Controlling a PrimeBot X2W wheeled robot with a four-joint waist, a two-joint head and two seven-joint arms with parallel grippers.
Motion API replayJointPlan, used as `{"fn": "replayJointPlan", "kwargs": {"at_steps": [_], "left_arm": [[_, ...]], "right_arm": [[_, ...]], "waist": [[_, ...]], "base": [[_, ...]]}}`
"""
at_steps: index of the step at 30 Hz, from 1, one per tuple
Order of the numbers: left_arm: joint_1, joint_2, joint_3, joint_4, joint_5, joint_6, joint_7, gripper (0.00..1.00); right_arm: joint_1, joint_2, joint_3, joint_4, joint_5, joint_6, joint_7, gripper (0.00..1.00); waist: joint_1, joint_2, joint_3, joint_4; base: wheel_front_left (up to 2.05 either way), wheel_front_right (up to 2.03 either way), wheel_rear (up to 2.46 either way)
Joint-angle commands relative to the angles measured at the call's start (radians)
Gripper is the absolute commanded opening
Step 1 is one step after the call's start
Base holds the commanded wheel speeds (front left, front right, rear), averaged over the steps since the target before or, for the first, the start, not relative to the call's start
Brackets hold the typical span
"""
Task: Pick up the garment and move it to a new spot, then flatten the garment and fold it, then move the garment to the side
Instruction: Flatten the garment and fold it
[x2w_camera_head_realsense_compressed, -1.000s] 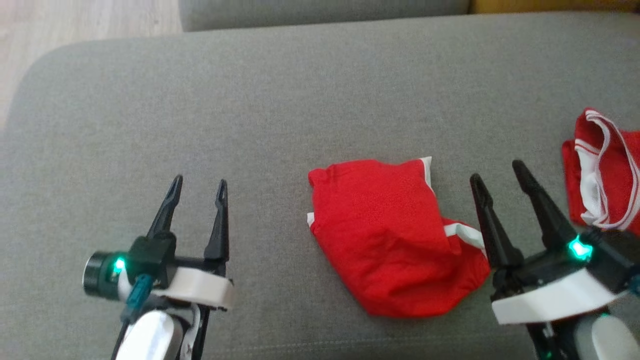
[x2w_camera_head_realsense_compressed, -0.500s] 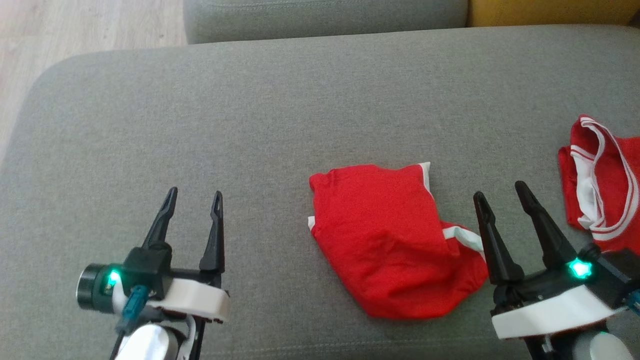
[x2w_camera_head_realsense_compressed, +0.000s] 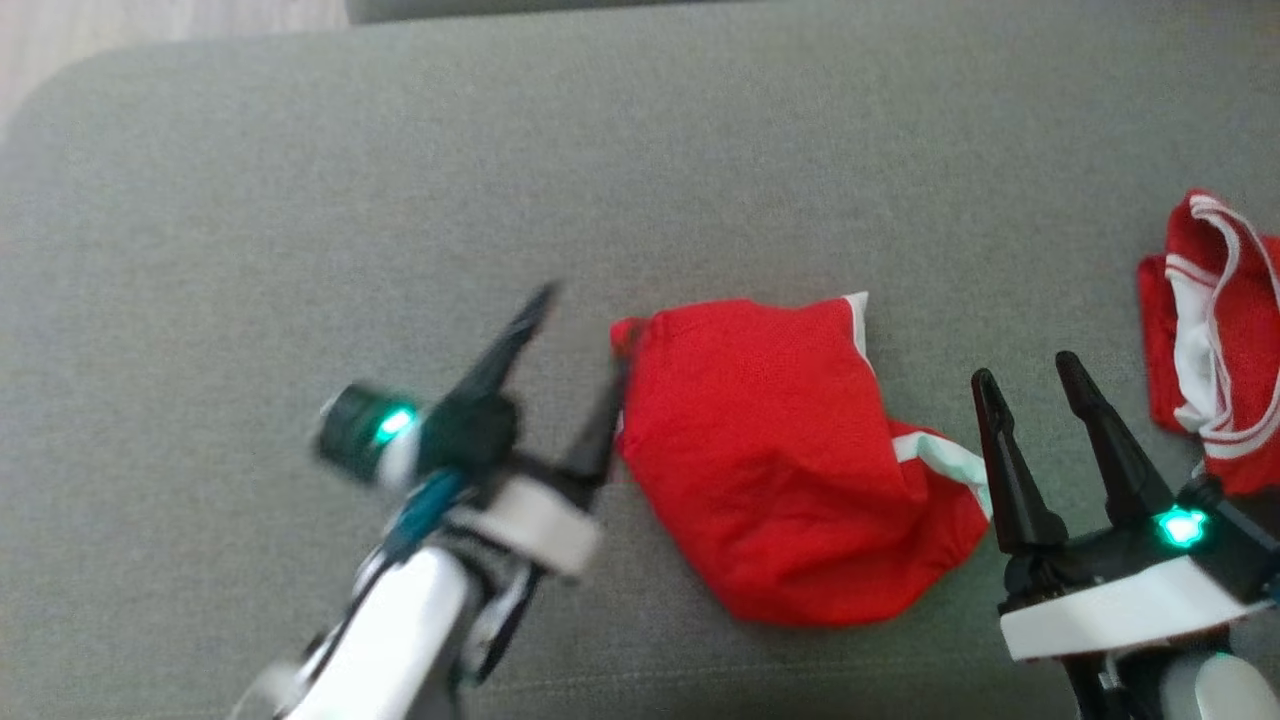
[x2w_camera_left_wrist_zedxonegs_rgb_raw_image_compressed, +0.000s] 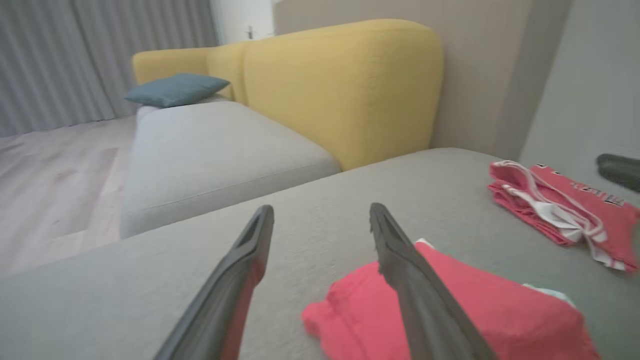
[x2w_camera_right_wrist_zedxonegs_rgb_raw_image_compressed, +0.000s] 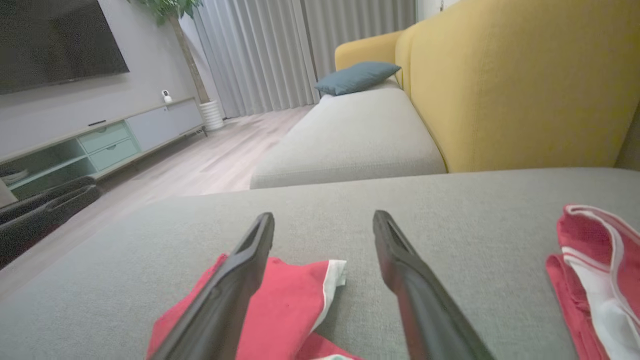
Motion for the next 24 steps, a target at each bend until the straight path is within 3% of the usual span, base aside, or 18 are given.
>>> {"fn": "replayJointPlan", "kwargs": {"at_steps": [1,8,15,18,19,20,24], "left_arm": [[-0.081,-0.015,0.006,-0.007,0.01,-0.023,0.017,1.0],[-0.3,-0.092,-0.098,0.218,0.007,-0.135,0.155,1.0],[-0.433,-0.098,-0.122,0.519,0.014,-0.155,0.354,1.0],[-0.448,-0.096,-0.128,0.578,0.012,-0.163,0.407,1.0],[-0.453,-0.094,-0.133,0.6,0.011,-0.168,0.426,0.43],[-0.457,-0.094,-0.136,0.615,0.01,-0.174,0.435,0.0],[-0.476,-0.091,-0.14,0.612,0.017,-0.171,0.381,0.0]], "right_arm": [[-0.036,-0.005,0.011,-0.025,-0.009,-0.001,0.003,1.0],[-0.079,-0.001,0.02,0.0,-0.001,-0.001,0.0,1.0],[-0.093,0.008,0.027,0.047,0.019,-0.001,-0.009,1.0],[-0.094,0.01,0.029,0.056,0.023,-0.001,-0.012,1.0],[-0.095,0.01,0.03,0.06,0.025,-0.001,-0.013,1.0],[-0.095,0.012,0.029,0.063,0.026,-0.001,-0.015,1.0],[-0.095,0.013,0.021,0.067,0.03,-0.001,-0.02,1.0]], "waist": [[0.0,-0.0001,0.034,-0.017],[0.0,-0.0001,0.105,-0.087],[0.0,-0.0001,0.118,-0.146],[0.0,-0.0001,0.115,-0.154],[0.0,-0.0001,0.113,-0.157],[0.0,-0.0001,0.111,-0.158],[0.0,-0.0001,0.101,-0.155]], "base": [[0.0,0.0,0.0],[0.0,0.0,0.0],[0.0,0.0,0.0],[0.0,0.0,0.0],[0.0,0.0,0.0],[0.0,0.0,0.0],[0.0,0.0,0.0]]}}
